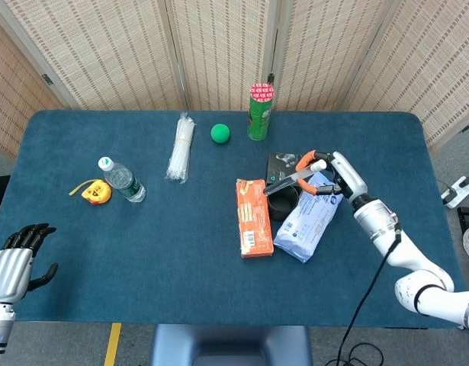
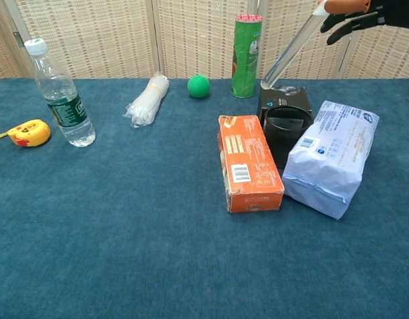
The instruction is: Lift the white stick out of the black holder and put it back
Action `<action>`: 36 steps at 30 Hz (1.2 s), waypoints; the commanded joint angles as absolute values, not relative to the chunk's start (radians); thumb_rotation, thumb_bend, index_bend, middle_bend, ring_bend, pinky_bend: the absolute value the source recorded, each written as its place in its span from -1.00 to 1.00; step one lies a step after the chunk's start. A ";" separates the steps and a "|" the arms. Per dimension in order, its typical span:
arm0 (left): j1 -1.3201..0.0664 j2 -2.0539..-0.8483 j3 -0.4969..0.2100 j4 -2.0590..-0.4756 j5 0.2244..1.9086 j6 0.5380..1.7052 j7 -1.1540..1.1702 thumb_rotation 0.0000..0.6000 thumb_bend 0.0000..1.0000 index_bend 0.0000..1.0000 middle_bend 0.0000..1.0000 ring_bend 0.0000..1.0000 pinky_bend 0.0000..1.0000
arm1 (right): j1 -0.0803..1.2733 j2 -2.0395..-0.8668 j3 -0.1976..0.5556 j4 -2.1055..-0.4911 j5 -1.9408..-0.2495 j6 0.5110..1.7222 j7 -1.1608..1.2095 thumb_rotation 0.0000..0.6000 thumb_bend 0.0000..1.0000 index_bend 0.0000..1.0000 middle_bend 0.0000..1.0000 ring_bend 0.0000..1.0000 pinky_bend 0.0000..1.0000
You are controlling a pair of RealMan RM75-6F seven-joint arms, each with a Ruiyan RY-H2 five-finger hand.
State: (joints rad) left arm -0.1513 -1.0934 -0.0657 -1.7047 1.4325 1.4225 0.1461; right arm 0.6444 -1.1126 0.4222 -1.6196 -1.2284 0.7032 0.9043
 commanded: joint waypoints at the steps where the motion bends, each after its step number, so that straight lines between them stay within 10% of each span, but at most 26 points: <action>1: -0.152 -1.094 -0.067 -1.705 1.432 1.423 0.146 1.00 -0.31 -0.52 -0.59 -0.67 -0.53 | 0.646 -1.104 0.395 -1.567 -1.290 0.697 0.833 1.00 -0.32 0.35 0.07 -0.24 -0.25; 10: -0.154 -1.098 -0.066 -1.706 1.431 1.419 0.147 1.00 -0.31 -0.52 -0.59 -0.67 -0.53 | 0.656 -1.195 0.345 -1.547 -1.203 0.890 0.317 1.00 -0.32 0.35 0.07 -0.24 -0.25; 36: -0.149 -1.096 -0.061 -1.702 1.430 1.420 0.133 1.00 -0.31 -0.52 -0.59 -0.67 -0.53 | 0.715 -1.246 0.335 -1.533 -1.136 0.779 0.412 1.00 -0.32 0.35 0.07 -0.24 -0.25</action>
